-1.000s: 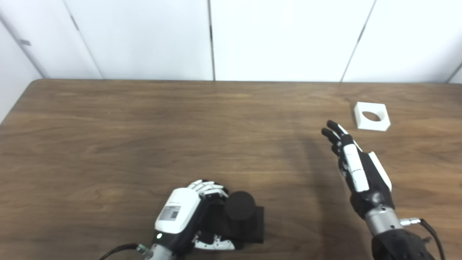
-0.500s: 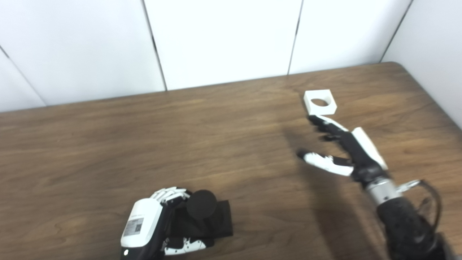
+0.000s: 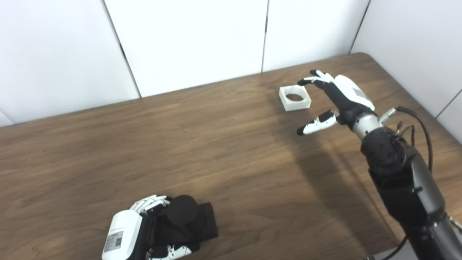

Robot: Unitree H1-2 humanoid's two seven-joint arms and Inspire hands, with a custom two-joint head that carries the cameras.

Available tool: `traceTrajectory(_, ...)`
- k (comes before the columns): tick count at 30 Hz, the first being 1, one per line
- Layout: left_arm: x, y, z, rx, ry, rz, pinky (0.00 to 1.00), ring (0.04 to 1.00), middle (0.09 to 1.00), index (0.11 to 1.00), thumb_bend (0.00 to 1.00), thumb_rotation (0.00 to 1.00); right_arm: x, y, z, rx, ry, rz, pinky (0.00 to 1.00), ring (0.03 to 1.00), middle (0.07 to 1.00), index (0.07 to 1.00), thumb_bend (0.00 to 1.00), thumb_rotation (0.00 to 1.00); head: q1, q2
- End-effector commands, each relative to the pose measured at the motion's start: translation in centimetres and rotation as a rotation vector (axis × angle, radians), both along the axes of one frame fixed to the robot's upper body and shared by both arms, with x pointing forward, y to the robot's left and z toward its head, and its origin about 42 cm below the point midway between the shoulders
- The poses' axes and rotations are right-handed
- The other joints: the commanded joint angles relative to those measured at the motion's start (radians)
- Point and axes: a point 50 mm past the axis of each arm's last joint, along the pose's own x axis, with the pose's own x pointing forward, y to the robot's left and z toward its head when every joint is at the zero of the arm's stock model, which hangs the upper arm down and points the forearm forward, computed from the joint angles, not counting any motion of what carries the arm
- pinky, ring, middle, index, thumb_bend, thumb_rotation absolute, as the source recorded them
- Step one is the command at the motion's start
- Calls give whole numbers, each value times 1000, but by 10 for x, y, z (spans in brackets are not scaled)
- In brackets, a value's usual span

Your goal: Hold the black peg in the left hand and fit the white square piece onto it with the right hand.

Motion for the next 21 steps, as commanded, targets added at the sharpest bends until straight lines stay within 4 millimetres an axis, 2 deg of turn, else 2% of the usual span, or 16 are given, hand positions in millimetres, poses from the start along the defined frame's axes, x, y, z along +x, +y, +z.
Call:
traceTrajectory(1,-10,8,-12,25,83,0,781,793,737,483,523,48,12,-2,18,-51,-44,8,1000,1000,979,815,913,148,-1,1)
traceTrajectory(11,-11,9,-12,31,89,-1,785,795,738,483,523,49,65,-9,13,-136,22,19,1000,1000,985,819,900,172,-1,2)
traceTrajectory(21,-14,10,-12,38,99,-2,789,797,739,482,523,49,101,-13,14,-172,59,4,1000,1000,986,840,891,171,0,2)
